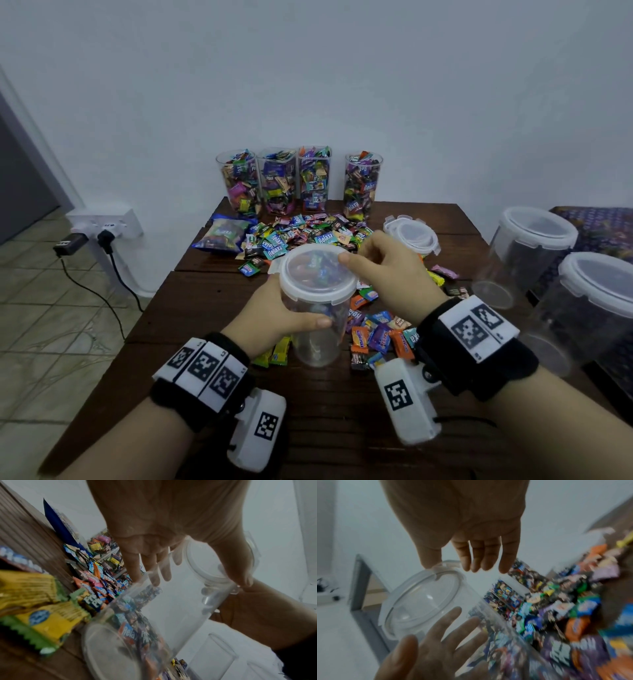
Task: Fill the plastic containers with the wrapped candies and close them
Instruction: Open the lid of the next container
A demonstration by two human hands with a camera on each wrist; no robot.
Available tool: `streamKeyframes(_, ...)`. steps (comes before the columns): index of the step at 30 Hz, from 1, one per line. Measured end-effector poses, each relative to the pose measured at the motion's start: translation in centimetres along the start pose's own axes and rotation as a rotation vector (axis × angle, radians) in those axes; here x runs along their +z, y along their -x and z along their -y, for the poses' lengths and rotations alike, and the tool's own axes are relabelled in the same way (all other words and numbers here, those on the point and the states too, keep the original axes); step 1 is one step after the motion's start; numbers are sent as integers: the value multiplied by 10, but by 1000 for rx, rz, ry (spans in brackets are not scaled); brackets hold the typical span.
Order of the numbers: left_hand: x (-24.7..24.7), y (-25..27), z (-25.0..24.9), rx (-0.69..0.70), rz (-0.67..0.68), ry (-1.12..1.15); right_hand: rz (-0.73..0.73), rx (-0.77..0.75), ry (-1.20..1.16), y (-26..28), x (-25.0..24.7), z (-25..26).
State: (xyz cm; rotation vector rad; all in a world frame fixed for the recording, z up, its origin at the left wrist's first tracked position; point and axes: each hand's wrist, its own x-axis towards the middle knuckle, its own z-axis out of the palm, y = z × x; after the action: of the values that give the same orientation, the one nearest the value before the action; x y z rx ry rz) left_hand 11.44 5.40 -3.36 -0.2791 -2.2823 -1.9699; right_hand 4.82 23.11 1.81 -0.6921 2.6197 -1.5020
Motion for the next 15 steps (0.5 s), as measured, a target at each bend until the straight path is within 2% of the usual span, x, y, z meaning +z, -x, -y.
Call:
streamKeyframes(1, 0, 0, 0, -2, 2, -5, 6, -48, 56, 1, -1, 5)
streamKeyframes(5, -4, -3, 6, -21, -12, -38, 224, -161, 328, 2, 0, 21)
streamKeyframes(7, -6, -4, 9, -18, -6, -53, 278, -195, 408, 0, 4, 25)
streamKeyframes(13, -7, -11, 16, -18, 0, -197, 120, -305, 532, 7, 8, 38)
streamKeyframes(15, -9, -10, 20, -63, -22, -105, 82, -297, 473, 5, 4, 44)
